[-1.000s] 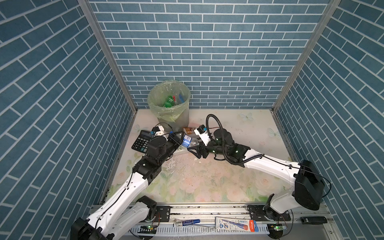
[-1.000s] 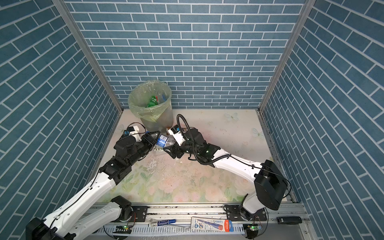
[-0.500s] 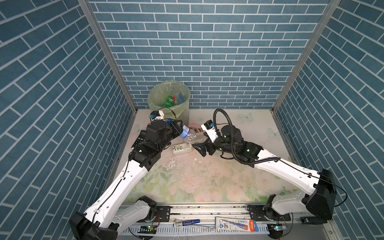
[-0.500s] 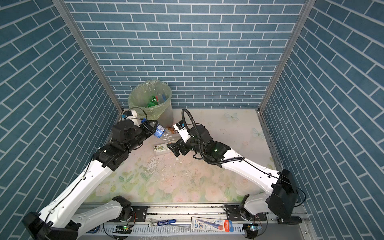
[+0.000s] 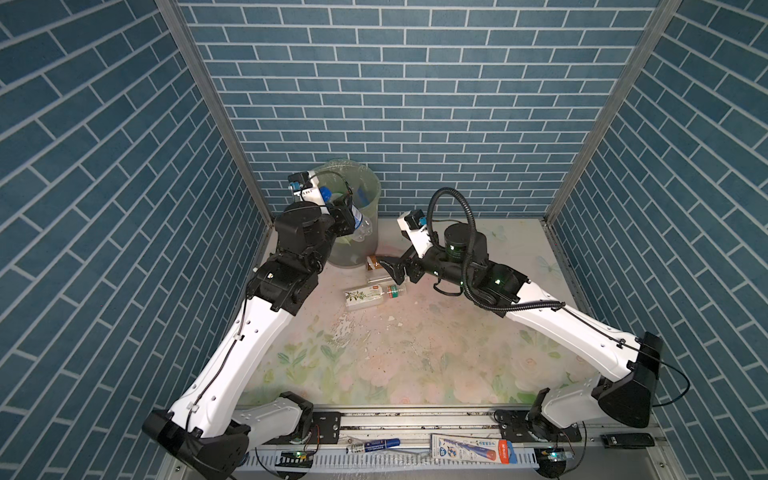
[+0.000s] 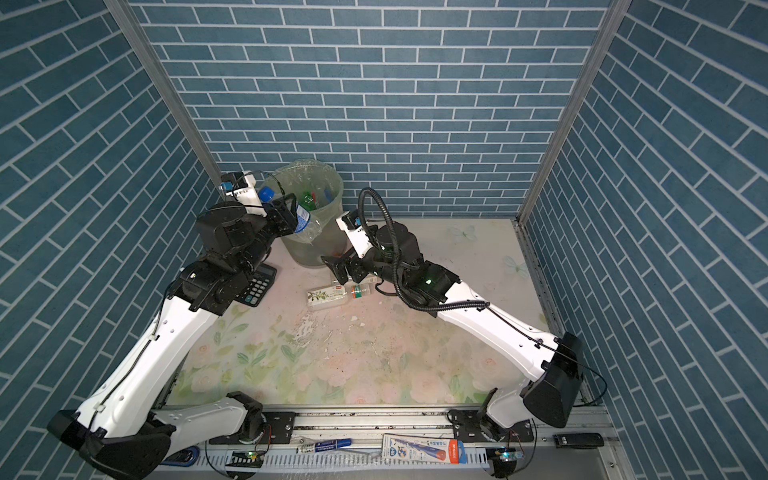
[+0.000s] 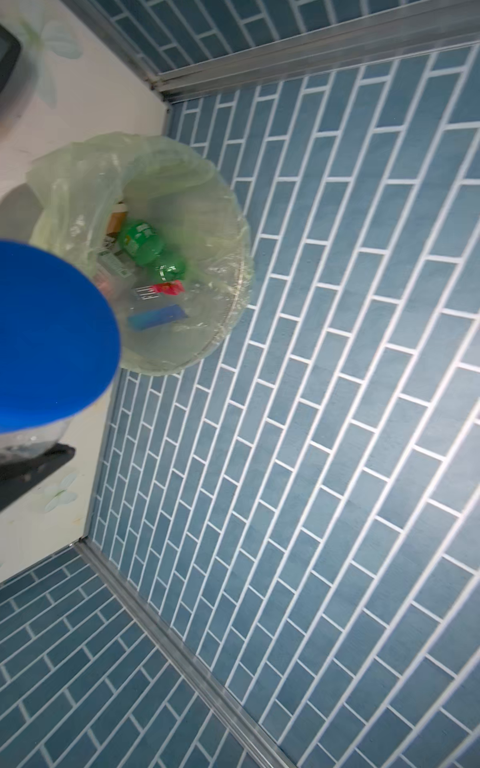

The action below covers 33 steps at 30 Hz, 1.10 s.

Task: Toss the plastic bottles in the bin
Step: 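Raise the blue-labelled bottle over the bin with the left gripper while right opens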

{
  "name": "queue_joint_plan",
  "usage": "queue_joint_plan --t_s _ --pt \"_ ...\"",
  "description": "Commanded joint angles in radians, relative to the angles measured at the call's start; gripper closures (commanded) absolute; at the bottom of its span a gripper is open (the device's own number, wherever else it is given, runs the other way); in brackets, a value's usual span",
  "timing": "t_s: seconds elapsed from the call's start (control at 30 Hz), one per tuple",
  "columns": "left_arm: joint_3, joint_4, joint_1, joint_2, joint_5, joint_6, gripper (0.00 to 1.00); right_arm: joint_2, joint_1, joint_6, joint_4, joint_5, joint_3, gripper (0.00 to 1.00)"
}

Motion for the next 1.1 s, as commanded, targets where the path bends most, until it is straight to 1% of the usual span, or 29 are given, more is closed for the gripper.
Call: queue_joint_plan --t_s 0.0,0.13,0.23,0.3,0.37,0.47,0.5,0.57,0.6,0.63,0.67,0.7,0.73,0.77,0.83,0.93,1.07 --pt "0.08 0.158 0.004 0.006 -0.053 0.201 0.5 0.027 -0.006 -0.06 0.018 -0.025 0.09 0.01" --pt "0.183 0.242 0.005 0.033 -0.051 0.325 0.49 0.038 -0.009 -0.059 -0.018 -0.042 0.123 0.01" --pt "0.236 0.309 0.004 0.061 -0.051 0.399 0.49 0.027 -0.019 -0.056 -0.018 -0.032 0.117 0.01" --pt "0.277 0.33 0.008 0.094 -0.062 0.441 0.49 0.018 -0.031 -0.042 -0.008 -0.045 0.108 0.01" --pt "0.325 0.318 0.022 0.145 -0.059 0.458 0.49 0.014 -0.038 -0.036 -0.008 -0.047 0.109 0.01" --pt "0.379 0.299 0.073 0.242 -0.019 0.426 0.48 0.023 -0.052 -0.025 -0.014 -0.056 0.116 0.01" --pt "0.394 0.291 0.104 0.284 -0.01 0.402 0.46 0.027 -0.059 -0.019 -0.015 -0.06 0.118 0.01" --pt "0.454 0.235 0.173 0.388 0.015 0.321 0.45 0.035 -0.069 -0.006 -0.011 -0.072 0.118 0.01" --pt "0.502 0.184 0.214 0.46 0.031 0.265 0.44 0.038 -0.074 0.003 -0.011 -0.08 0.122 0.01" --pt "0.575 0.097 0.256 0.54 0.056 0.195 0.42 0.044 -0.079 0.01 -0.012 -0.086 0.126 0.01" --pt "0.647 0.011 0.285 0.605 0.098 0.151 0.36 0.048 -0.082 0.016 -0.015 -0.093 0.132 0.01" --pt "0.729 -0.079 0.304 0.668 0.13 0.123 0.21 0.052 -0.083 0.017 -0.018 -0.097 0.136 0.01" --pt "0.788 -0.137 0.315 0.707 0.17 0.108 0.02 0.053 -0.086 0.019 -0.02 -0.101 0.137 0.01" --pt "0.806 -0.152 0.315 0.718 0.198 0.109 0.01 0.055 -0.086 0.019 -0.02 -0.104 0.136 0.01" --pt "0.764 -0.114 0.304 0.69 0.229 0.117 0.01 0.059 -0.088 0.021 -0.013 -0.104 0.131 0.01" --pt "0.668 -0.053 0.294 0.62 0.221 0.114 0.01 0.072 -0.096 0.038 -0.011 -0.114 0.133 0.02" --pt "0.592 -0.042 0.292 0.562 0.226 0.109 0.01 0.079 -0.105 0.057 -0.002 -0.125 0.124 0.01"
